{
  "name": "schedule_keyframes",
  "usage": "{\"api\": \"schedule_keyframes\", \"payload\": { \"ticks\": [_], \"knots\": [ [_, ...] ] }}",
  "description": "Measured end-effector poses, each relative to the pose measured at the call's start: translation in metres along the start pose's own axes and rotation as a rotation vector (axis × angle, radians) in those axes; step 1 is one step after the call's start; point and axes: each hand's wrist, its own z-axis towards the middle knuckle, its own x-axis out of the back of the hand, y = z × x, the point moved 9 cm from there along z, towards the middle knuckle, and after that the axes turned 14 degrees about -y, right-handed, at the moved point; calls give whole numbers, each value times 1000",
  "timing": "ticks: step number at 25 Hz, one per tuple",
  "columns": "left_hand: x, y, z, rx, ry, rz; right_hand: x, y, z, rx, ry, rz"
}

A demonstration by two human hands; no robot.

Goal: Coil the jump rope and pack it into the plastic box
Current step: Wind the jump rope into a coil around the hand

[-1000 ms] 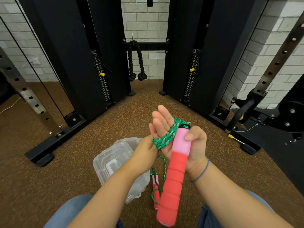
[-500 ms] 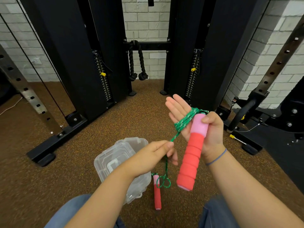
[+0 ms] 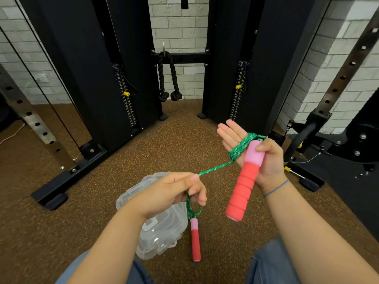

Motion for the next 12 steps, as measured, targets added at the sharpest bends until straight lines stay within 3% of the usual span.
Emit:
{"api": "schedule_keyframes", "payload": {
  "ticks": [4,8,12],
  "knots": [
    [1,-3,1,20,43,6,-4,22,-2,-121,-18,-90],
    [15,2,-3,33,195,140,-23,47,-8,-522,-121,-813],
    [19,7,-4,35,252,339,-36,67,-19,-858,-169,-1315]
  ]
}}
